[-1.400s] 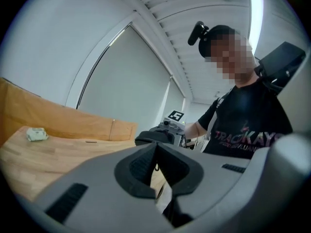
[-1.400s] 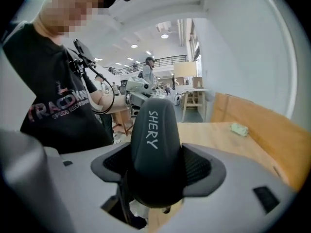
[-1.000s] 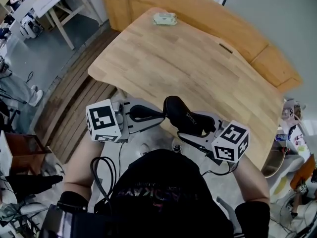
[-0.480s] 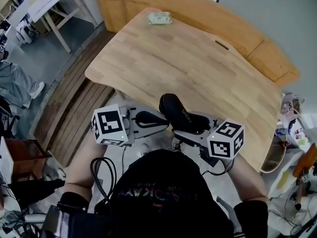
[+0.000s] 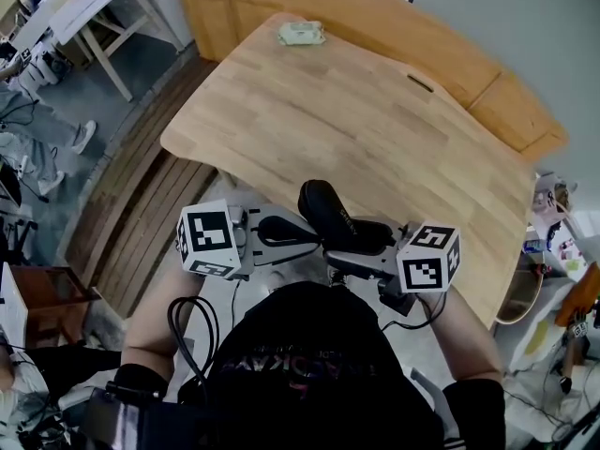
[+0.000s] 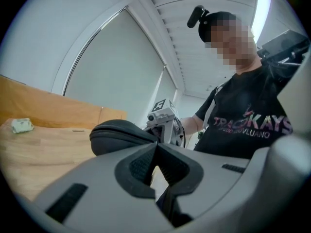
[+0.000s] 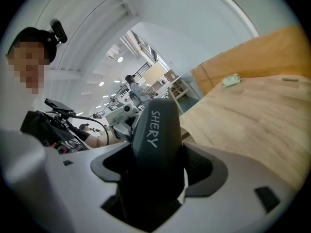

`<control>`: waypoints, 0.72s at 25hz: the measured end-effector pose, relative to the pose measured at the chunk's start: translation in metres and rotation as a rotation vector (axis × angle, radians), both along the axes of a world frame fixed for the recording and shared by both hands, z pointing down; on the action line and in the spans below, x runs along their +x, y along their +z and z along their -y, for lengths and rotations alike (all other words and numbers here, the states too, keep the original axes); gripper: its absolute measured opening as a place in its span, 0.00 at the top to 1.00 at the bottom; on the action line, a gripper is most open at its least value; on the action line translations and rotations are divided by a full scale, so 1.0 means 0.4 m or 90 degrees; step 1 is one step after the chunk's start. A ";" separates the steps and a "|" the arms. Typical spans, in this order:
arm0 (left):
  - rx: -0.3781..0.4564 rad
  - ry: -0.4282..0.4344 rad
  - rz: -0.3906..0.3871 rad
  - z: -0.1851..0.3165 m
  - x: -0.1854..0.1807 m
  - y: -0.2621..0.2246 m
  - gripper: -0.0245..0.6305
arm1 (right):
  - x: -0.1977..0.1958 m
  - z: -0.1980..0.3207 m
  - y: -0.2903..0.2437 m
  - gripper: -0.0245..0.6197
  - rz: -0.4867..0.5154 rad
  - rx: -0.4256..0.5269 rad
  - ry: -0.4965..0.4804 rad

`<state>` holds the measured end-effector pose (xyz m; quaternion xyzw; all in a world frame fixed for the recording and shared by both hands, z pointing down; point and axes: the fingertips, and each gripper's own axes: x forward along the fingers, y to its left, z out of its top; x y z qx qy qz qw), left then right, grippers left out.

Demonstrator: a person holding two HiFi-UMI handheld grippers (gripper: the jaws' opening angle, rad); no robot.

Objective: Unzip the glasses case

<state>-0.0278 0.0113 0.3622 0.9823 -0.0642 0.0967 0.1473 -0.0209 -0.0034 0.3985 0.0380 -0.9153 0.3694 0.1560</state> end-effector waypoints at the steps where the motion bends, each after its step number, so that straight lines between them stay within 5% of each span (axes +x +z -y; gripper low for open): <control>1: -0.003 -0.002 -0.002 0.003 -0.007 -0.002 0.94 | -0.002 -0.006 -0.006 0.43 0.018 -0.021 -0.009; 9: -0.002 -0.007 0.005 0.020 -0.045 0.002 0.94 | -0.018 0.034 -0.018 0.46 0.106 -0.185 0.037; 18: 0.030 -0.070 0.060 0.083 -0.074 0.036 0.94 | -0.034 0.110 0.013 0.49 0.111 -0.231 0.162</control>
